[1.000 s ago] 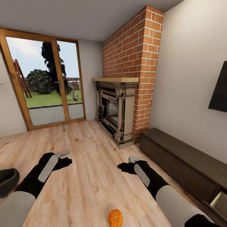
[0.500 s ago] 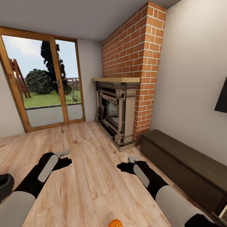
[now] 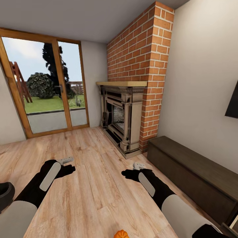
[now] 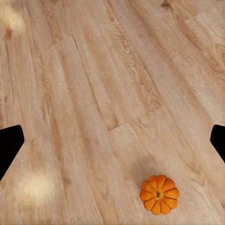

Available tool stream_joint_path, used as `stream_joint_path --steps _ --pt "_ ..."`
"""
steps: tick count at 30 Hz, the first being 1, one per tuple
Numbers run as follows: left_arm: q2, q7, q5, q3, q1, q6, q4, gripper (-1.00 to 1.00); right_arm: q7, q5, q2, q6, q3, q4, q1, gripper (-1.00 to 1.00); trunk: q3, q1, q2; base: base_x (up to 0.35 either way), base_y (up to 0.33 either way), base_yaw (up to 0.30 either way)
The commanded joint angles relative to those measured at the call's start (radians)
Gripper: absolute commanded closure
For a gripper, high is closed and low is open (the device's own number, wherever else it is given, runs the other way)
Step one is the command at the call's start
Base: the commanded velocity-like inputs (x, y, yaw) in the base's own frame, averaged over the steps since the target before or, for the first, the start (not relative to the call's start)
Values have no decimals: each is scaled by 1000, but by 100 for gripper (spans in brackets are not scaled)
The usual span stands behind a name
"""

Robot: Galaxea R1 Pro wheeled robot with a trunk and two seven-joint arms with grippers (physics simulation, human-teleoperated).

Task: Place each of the two pumpkins and all three candles from the living room inside a cabinet in the living room (use any cabinet), then make sure every cabinet is closed, and position the cauldron so it is next to a table in the living room.

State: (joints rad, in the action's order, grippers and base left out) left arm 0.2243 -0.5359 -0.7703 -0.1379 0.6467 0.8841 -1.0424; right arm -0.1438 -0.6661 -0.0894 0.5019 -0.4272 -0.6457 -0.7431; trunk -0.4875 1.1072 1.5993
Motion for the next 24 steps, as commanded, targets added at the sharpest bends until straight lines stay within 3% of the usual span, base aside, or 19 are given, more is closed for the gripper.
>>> stream_joint_path --steps 1,24 --pt "1 -10 -10 -3 1 1 -2 -100 -7 -11 0 2 -4 -2 -1 -100 -1 0 1 0 0 0" --pt "2 6 -16 3 -1 11 -42 -100 3 -14 -3 1 -4 -2 -1 -100 -1 0 1 0 0 0"
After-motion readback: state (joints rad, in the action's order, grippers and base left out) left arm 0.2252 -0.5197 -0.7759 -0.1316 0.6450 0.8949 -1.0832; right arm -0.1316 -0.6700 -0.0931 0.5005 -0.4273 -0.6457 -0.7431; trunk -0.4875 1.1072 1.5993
